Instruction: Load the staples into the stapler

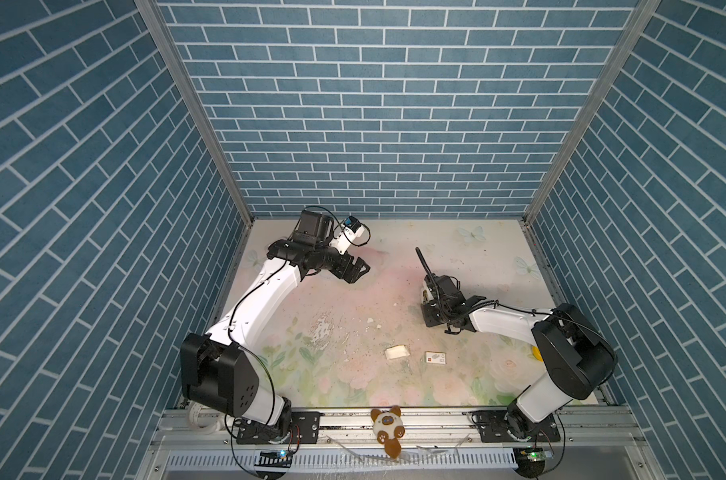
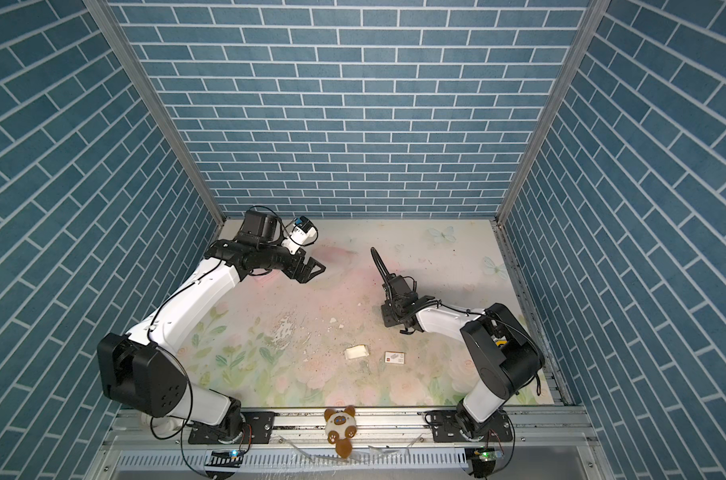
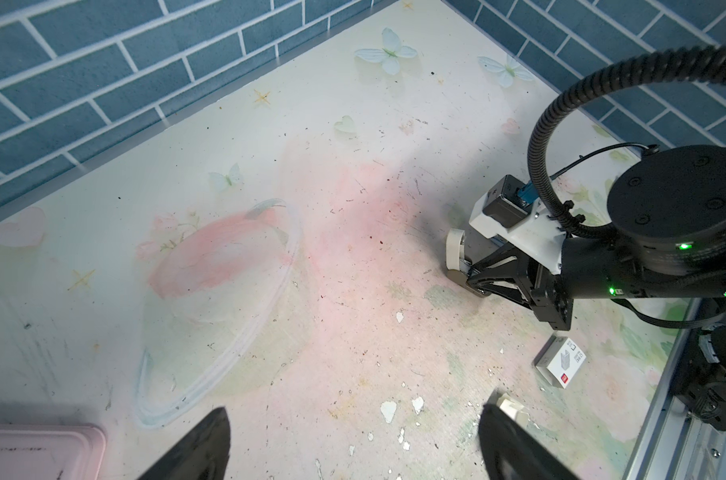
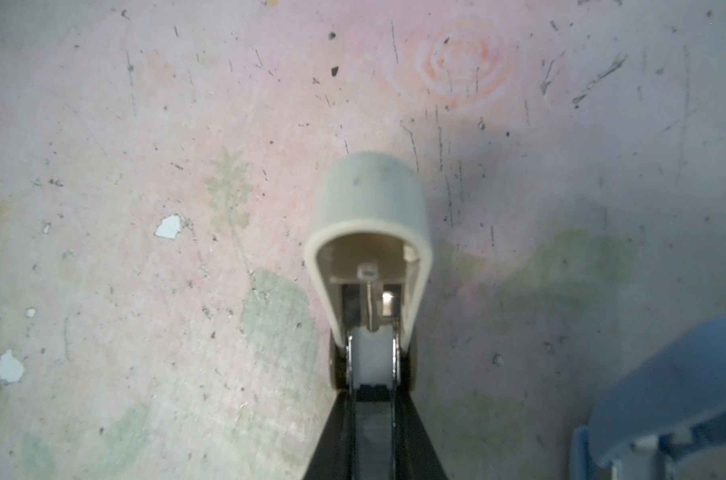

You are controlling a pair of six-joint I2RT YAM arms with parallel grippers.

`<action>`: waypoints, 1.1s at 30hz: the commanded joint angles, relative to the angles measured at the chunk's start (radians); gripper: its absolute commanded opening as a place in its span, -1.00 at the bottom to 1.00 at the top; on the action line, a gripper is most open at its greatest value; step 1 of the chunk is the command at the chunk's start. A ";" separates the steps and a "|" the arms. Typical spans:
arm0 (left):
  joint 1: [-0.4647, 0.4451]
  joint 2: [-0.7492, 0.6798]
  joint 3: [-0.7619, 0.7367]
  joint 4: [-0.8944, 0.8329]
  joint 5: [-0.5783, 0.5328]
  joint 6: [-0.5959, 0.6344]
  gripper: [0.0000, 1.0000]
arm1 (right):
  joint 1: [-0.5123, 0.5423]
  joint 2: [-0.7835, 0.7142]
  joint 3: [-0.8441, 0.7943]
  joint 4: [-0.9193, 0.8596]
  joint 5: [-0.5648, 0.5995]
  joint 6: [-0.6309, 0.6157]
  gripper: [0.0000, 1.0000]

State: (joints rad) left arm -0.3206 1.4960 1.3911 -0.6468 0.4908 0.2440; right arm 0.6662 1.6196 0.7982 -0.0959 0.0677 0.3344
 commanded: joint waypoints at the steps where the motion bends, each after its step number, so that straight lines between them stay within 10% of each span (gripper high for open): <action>1: 0.017 -0.023 0.003 -0.016 -0.003 0.005 0.89 | -0.003 0.035 0.028 -0.008 -0.008 -0.055 -0.69; 15: 0.143 -0.062 0.079 -0.059 0.023 0.015 0.89 | 0.060 0.124 0.154 -0.039 -0.215 -0.200 -0.62; 33: 0.303 -0.147 0.075 -0.162 0.079 0.073 0.89 | 0.270 0.269 0.333 -0.195 -0.162 -0.372 -0.47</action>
State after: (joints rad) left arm -0.0422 1.3731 1.4712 -0.7807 0.5369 0.3012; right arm 0.9199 1.8610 1.1187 -0.2230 -0.0887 0.0296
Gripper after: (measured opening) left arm 0.943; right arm 0.262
